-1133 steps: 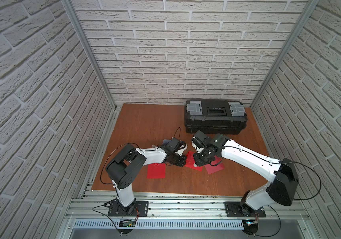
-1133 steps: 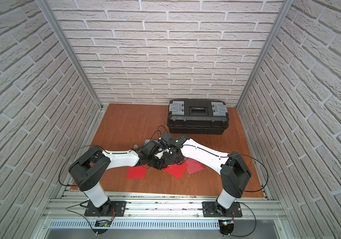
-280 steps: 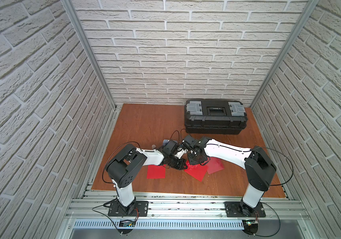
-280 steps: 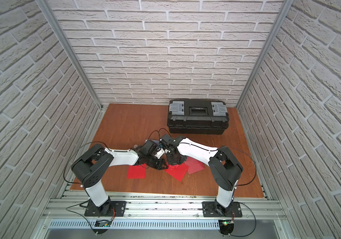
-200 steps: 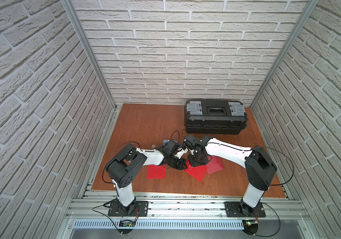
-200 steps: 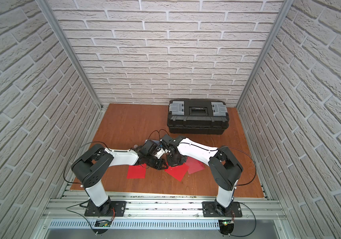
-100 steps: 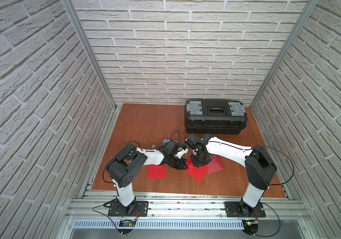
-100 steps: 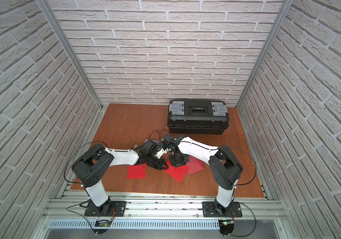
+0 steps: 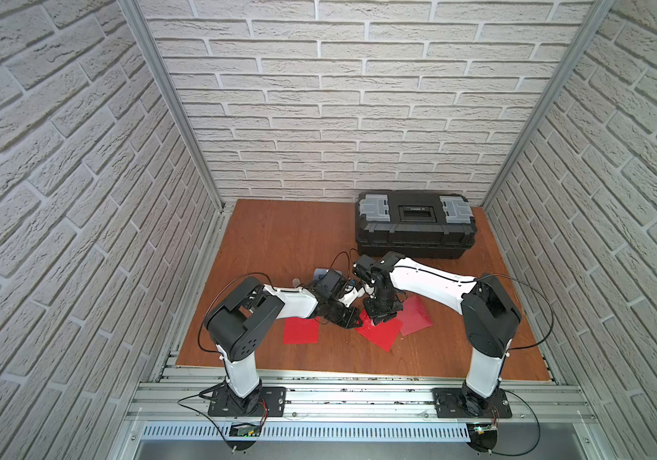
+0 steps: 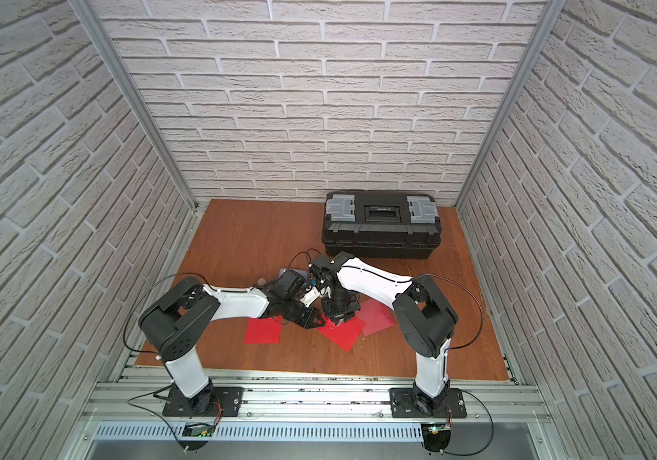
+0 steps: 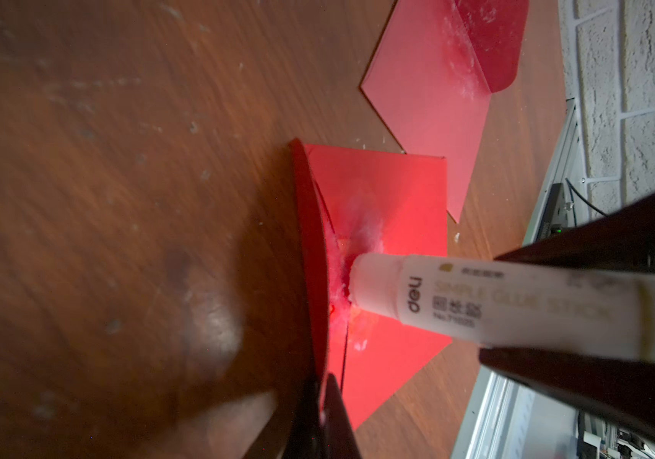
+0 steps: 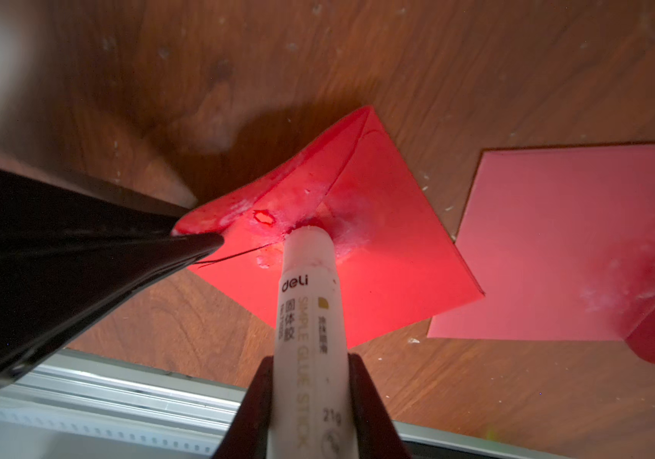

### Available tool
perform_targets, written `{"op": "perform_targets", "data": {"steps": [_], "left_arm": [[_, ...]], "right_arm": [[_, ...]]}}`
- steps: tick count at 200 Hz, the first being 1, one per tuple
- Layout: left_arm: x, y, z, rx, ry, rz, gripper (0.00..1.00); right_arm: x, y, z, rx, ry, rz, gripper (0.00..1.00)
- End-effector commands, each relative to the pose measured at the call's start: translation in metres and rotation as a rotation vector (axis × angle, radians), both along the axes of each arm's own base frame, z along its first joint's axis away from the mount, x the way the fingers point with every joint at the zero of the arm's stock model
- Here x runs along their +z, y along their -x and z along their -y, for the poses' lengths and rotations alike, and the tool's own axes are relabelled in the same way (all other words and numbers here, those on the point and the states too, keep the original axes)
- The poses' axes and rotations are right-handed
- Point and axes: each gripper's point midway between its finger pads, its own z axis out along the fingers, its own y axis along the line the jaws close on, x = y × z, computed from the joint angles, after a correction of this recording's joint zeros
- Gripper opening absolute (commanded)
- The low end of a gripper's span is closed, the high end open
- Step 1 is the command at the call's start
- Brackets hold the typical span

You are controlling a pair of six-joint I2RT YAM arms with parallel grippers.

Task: Seal the envelope with a glue stick
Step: Apply the envelope at the center of the board.

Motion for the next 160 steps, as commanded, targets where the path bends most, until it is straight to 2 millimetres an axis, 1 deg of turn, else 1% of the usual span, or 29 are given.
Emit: {"op": "perform_targets", "data": {"steps": [1,9,24,48,62,71,79,103,113,119,128,138,146,160], "left_arm": [[-0.030,0.026,-0.020,-0.029,-0.115,-0.093,0.00],[-0.030,0.026,-0.020,-0.030,-0.112,-0.092,0.00],[-0.030,0.027,-0.019,-0.032,-0.109,-0.091,0.00],[-0.031,0.027,-0.018,-0.036,-0.105,-0.093,0.00],[-0.031,0.028,-0.017,-0.039,-0.105,-0.093,0.00],[-0.031,0.028,-0.018,-0.039,-0.104,-0.093,0.00],[-0.030,0.028,-0.018,-0.039,-0.103,-0.091,0.00],[-0.030,0.028,-0.018,-0.038,-0.104,-0.089,0.00],[-0.031,0.028,-0.018,-0.039,-0.104,-0.090,0.00],[-0.031,0.028,-0.018,-0.040,-0.104,-0.091,0.00],[-0.030,0.028,-0.017,-0.042,-0.101,-0.092,0.00],[-0.030,0.029,-0.017,-0.045,-0.099,-0.092,0.00],[-0.031,0.029,-0.017,-0.044,-0.101,-0.093,0.00],[-0.031,0.028,-0.017,-0.044,-0.101,-0.094,0.00]], "right_arm": [[-0.003,-0.004,0.024,0.002,0.119,-0.001,0.02],[-0.003,-0.002,0.020,0.004,0.101,-0.019,0.02],[-0.003,0.002,0.006,0.004,0.035,-0.057,0.02],[-0.003,0.013,-0.029,-0.005,-0.150,-0.143,0.02],[-0.003,0.018,-0.039,-0.006,-0.199,-0.176,0.02],[-0.004,0.018,-0.037,-0.006,-0.190,-0.176,0.02],[-0.005,0.015,-0.030,-0.005,-0.151,-0.160,0.02],[0.000,-0.005,0.014,0.004,0.085,-0.052,0.02],[0.002,-0.010,0.027,0.010,0.151,-0.028,0.02],[0.003,-0.011,0.030,0.015,0.169,-0.025,0.02],[0.002,-0.011,0.028,0.018,0.168,-0.034,0.02],[-0.001,-0.008,0.021,0.018,0.134,-0.052,0.02],[-0.003,-0.002,0.008,0.017,0.071,-0.082,0.02],[-0.006,0.009,-0.020,0.007,-0.077,-0.146,0.02]]}}
